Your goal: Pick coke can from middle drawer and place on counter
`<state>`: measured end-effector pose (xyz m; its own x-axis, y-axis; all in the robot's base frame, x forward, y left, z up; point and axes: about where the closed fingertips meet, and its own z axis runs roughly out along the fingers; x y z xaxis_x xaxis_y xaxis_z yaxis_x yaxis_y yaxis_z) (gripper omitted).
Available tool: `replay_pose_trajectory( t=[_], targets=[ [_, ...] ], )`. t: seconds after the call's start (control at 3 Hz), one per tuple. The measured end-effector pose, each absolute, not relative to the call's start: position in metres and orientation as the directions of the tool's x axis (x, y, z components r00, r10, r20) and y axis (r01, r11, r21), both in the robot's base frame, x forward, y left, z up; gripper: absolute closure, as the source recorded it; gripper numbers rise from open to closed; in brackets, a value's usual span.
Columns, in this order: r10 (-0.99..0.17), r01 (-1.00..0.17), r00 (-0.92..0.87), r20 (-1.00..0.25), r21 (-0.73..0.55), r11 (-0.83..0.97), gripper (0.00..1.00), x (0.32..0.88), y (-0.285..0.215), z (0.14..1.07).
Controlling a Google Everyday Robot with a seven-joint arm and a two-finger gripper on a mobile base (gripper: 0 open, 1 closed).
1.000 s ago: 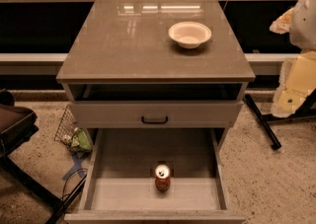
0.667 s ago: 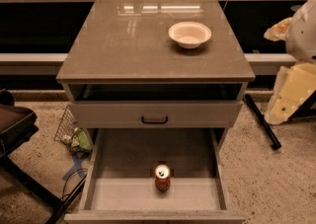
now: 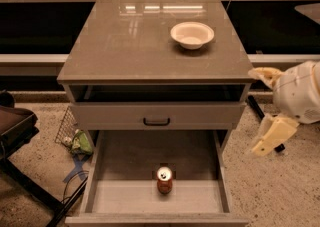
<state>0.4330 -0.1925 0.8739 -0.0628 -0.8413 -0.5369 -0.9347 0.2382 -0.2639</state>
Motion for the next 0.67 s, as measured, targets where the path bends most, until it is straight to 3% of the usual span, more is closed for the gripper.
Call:
replay_pose_trajectory(
  t=[0.67],
  targets=[
    [-0.74,-0.927,0.078,-0.668,-0.322,0.192,0.0,0.446,-0.171,0.823]
  ],
)
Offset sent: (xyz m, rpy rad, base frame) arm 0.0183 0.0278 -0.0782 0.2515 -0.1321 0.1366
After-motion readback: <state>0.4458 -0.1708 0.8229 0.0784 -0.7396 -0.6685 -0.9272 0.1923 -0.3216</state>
